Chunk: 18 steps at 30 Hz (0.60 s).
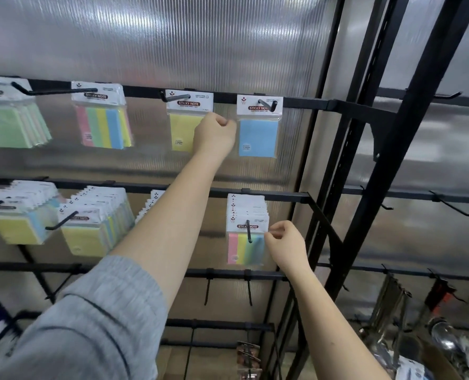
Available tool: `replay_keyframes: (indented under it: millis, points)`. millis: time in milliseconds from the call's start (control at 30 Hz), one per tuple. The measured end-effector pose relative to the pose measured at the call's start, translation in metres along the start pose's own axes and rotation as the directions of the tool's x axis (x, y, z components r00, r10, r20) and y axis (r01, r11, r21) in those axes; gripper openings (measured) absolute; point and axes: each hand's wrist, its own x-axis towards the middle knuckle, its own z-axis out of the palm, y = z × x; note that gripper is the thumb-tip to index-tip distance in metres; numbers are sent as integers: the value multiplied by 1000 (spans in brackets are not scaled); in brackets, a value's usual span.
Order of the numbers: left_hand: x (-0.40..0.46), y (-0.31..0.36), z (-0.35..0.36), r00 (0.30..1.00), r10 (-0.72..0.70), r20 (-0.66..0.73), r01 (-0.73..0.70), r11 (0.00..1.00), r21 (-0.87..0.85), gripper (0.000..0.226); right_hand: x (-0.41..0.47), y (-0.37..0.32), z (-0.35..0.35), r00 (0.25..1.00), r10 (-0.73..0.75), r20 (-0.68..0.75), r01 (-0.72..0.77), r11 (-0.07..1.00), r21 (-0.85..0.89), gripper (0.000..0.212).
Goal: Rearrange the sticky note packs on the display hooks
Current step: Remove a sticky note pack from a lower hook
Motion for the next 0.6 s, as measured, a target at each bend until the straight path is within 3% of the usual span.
replay_keyframes:
  millis: [267, 433, 600]
  points:
    - [-22, -19, -41, 999, -43, 17, 42, 997, 58, 13, -4, 1, 19, 996, 21, -84, -21, 1000, -4, 17]
    - [-36, -39, -64, 997, -63, 39, 61, 997, 56, 13, -10, -1, 29, 998, 54, -42, -51, 996, 74, 16]
    - [-57, -71, -89, 994, -104, 36, 104, 995, 3, 18, -18, -7, 34, 989, 85, -124, -65, 985, 159, 31]
